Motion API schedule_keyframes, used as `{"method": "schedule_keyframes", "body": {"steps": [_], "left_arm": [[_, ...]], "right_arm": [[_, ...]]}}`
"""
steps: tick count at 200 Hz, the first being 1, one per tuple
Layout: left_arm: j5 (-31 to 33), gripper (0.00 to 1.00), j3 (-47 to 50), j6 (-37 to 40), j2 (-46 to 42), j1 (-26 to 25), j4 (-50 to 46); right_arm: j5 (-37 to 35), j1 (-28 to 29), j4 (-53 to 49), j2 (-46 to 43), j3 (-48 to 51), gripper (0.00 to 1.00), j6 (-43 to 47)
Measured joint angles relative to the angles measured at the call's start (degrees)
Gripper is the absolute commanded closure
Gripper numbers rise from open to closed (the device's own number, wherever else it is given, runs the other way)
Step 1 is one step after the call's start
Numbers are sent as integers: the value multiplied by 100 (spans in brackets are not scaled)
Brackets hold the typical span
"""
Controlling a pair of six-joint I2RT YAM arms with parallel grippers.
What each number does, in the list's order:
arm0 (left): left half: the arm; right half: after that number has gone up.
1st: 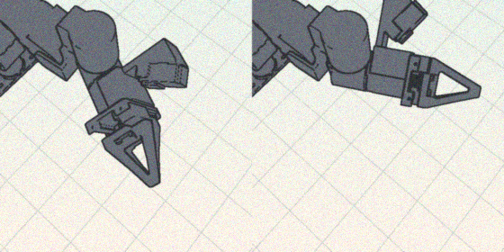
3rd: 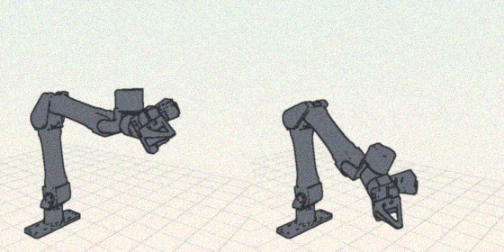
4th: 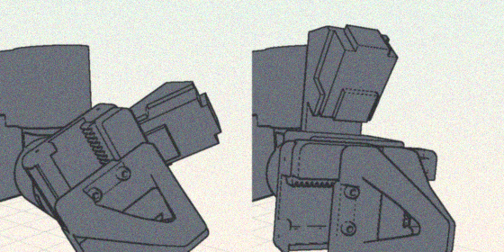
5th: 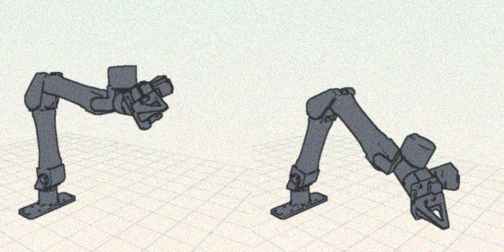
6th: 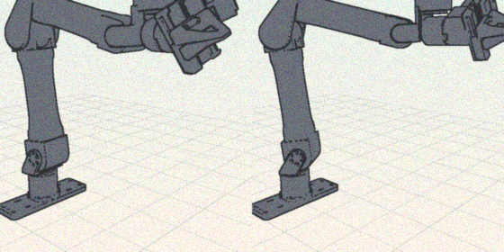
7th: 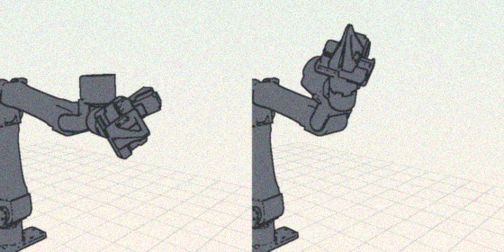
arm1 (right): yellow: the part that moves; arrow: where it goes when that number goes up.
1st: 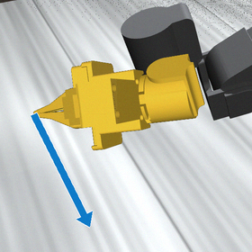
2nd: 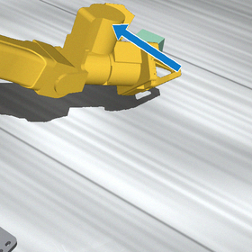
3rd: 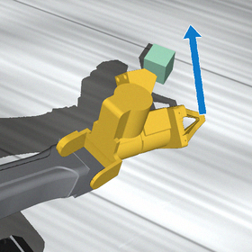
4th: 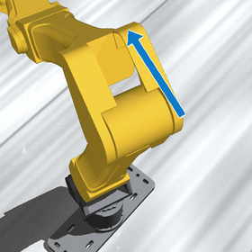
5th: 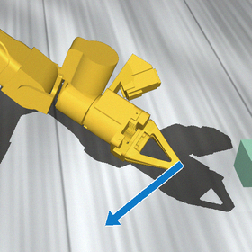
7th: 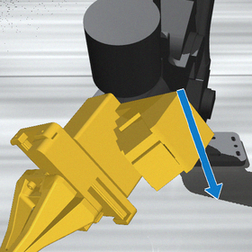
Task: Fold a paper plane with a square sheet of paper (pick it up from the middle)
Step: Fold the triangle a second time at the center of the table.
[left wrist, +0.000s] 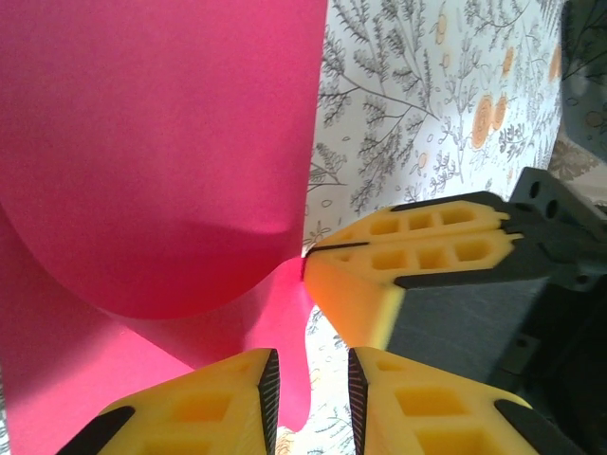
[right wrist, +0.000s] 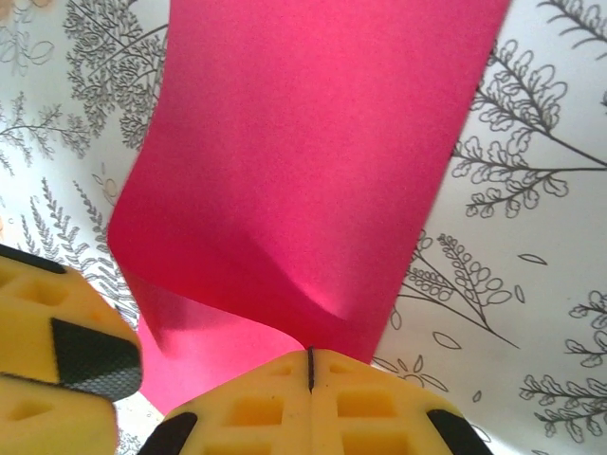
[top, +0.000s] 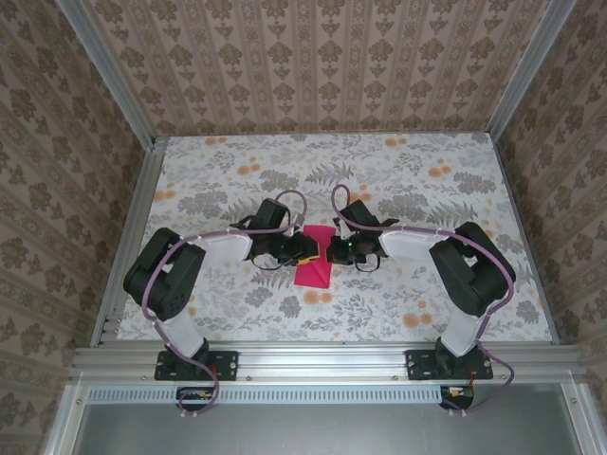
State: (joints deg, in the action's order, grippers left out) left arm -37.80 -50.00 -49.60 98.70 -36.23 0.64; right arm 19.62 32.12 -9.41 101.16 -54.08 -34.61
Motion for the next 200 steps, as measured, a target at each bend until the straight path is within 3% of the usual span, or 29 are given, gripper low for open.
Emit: {"method": "schedule_keyframes", "body": {"steps": [200], "left_arm": [[-107,71,-269,125,358,-50,-192]], "right_arm": [[-299,-4,-157,214,-223,96,129]]}}
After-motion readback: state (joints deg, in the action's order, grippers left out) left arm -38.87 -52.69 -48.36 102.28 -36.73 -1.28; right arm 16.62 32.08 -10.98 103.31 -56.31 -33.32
